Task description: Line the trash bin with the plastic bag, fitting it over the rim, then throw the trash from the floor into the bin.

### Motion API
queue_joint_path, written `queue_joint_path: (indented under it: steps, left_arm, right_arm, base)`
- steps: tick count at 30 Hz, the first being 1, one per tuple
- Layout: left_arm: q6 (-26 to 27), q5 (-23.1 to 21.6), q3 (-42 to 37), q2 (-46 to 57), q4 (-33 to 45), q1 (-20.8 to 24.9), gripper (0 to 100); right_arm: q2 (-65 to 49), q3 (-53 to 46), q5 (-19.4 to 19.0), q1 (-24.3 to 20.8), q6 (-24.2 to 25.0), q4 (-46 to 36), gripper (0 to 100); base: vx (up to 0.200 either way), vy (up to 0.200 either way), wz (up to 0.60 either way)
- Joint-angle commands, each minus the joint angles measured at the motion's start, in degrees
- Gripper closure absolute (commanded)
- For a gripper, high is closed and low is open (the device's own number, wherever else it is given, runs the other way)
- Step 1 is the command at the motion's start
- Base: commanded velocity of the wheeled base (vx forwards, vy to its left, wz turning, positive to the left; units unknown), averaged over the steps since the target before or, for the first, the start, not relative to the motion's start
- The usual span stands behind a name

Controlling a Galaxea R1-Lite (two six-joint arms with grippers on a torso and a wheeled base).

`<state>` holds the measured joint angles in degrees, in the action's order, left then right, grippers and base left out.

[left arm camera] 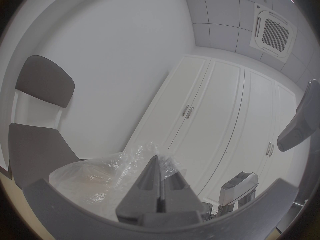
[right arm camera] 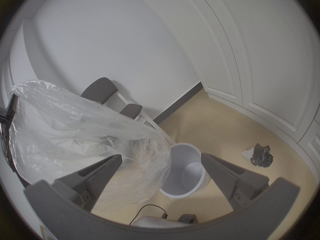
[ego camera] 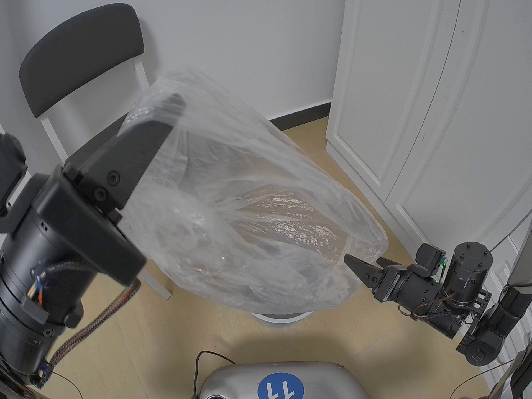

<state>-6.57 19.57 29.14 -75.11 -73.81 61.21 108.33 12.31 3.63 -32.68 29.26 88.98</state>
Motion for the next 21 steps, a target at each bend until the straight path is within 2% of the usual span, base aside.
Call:
queue_joint_path:
  steps: [1,7,8,17,21]
  left_arm:
    - [0.0,0.0,0.0,0.0,0.0,0.6,100]
    - [0.1,0.0,-0.3,0.1,0.0,1.2,100]
    - [0.1,0.0,-0.4,0.1,0.0,1.2,100]
    - [0.0,0.0,-1.3,-0.4,0.8,0.3,100]
    - [-0.1,-0.1,-1.6,-0.1,3.1,-0.2,100]
  right_arm:
    - [-0.1,-0.1,0.0,0.0,0.0,1.0,0]
    - [0.0,-0.5,0.1,-0.5,-0.1,1.0,0]
    - [0.0,-0.5,0.1,-0.5,-0.1,1.0,100]
    - [-3.3,-0.4,-0.3,0.0,1.1,1.0,100]
    - [-6.7,-0.3,-1.4,2.0,1.1,1.0,100]
  base:
    - [0.0,0.0,0.0]
    - [0.0,0.0,0.0]
    - [0.0,0.0,0.0]
    - [0.0,0.0,0.0]
    - [0.0,0.0,0.0]
